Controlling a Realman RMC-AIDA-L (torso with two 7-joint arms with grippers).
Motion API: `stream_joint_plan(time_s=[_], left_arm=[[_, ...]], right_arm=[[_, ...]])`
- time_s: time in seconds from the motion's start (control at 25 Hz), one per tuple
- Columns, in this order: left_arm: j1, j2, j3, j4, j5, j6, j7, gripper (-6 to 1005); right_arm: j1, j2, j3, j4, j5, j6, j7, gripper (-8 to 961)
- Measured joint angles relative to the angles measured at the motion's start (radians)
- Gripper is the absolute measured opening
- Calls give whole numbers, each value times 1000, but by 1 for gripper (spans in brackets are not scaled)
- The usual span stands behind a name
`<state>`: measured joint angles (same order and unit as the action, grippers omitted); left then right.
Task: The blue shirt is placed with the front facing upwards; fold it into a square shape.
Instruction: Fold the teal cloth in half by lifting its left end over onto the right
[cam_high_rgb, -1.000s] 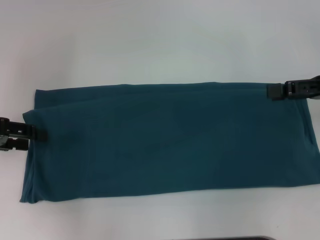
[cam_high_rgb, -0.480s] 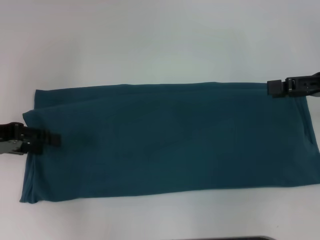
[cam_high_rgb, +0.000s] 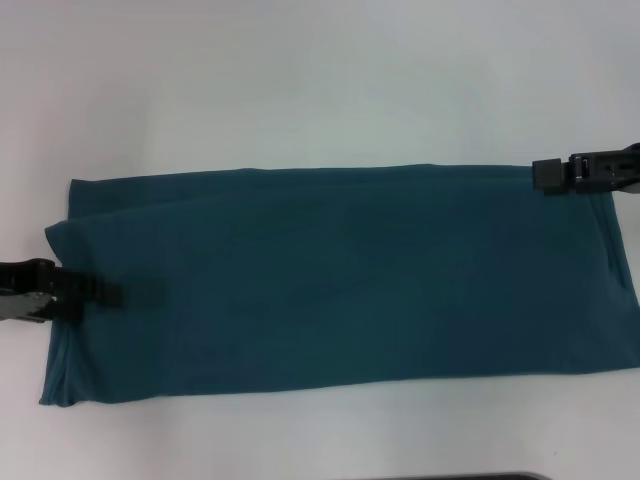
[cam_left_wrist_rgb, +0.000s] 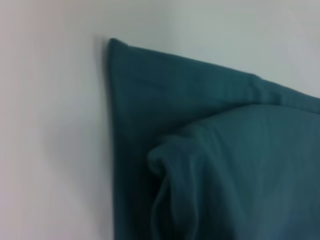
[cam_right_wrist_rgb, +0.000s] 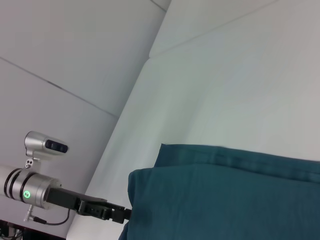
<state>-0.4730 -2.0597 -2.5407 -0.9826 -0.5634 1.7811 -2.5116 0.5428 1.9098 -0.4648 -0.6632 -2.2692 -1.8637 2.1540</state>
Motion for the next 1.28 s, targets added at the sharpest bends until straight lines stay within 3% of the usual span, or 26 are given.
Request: stream_joint_plan(time_s=[0.72, 0.88, 1.28], left_arm=[[-9, -8, 7, -28, 16, 3, -13, 732], [-8, 2, -29, -81, 18, 47, -25, 732], [-11, 28, -32, -70, 27, 46, -48, 733]], right_arm=[[-5, -1, 0, 1, -1, 0, 0, 895], [-4, -2, 0, 0, -1, 0, 0, 895], [-3, -2, 0, -1, -1, 0, -2, 895]])
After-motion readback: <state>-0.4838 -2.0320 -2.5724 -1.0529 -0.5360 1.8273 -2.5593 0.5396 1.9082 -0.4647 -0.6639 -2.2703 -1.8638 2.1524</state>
